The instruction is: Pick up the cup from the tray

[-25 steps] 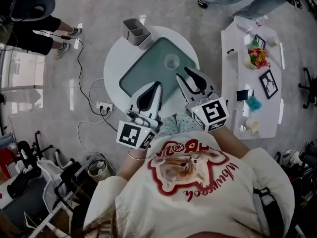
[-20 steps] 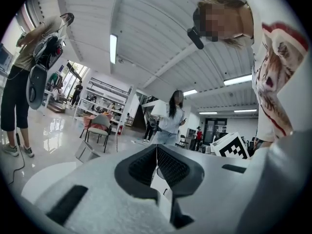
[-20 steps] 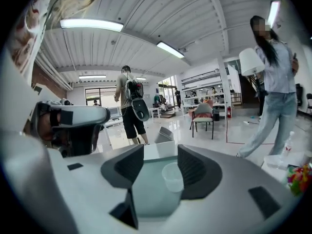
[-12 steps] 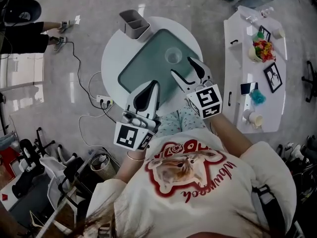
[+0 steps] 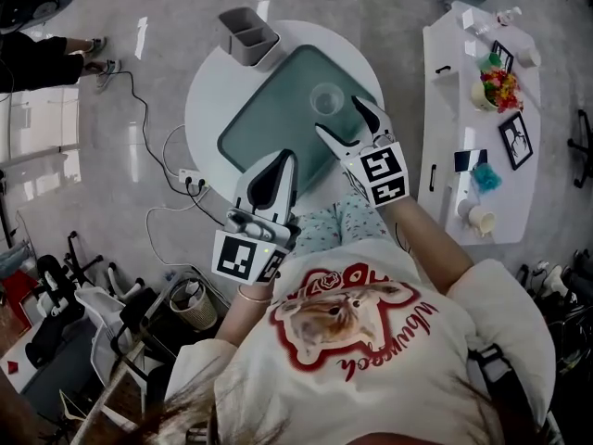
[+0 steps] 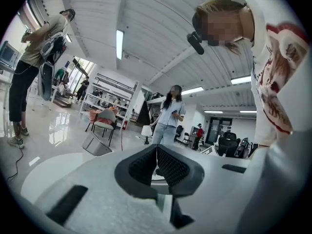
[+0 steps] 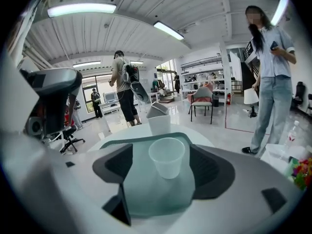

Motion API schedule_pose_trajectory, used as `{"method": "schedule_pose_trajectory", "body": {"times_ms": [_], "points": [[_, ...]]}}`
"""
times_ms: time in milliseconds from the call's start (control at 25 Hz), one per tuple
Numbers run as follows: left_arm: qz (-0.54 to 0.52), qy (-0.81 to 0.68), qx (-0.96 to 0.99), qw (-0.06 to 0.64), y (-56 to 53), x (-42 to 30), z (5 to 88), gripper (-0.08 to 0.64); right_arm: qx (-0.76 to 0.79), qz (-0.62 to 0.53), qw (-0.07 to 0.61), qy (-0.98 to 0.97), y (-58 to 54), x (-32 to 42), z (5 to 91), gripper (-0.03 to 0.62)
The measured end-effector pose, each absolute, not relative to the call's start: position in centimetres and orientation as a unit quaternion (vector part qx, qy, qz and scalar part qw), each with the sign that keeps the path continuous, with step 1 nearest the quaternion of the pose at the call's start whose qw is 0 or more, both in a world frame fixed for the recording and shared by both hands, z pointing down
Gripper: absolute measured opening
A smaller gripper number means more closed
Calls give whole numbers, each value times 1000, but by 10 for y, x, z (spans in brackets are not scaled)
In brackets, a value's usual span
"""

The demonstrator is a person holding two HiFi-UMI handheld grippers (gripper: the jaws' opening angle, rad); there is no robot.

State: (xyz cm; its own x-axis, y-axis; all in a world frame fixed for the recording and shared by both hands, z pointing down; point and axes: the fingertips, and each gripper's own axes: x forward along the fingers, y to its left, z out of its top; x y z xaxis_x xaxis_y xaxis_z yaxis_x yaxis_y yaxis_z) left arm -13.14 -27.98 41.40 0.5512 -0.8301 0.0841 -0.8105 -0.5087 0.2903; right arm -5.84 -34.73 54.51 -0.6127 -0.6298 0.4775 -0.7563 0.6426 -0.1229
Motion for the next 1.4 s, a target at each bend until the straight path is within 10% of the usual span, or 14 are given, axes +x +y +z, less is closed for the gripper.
{"method": "schedule_pose_trajectory", "body": {"times_ms": [1400], "points": [[-26,-495,850,179,-288,-150,437,15,368,192,296,-860,-386,-88,621,341]]}}
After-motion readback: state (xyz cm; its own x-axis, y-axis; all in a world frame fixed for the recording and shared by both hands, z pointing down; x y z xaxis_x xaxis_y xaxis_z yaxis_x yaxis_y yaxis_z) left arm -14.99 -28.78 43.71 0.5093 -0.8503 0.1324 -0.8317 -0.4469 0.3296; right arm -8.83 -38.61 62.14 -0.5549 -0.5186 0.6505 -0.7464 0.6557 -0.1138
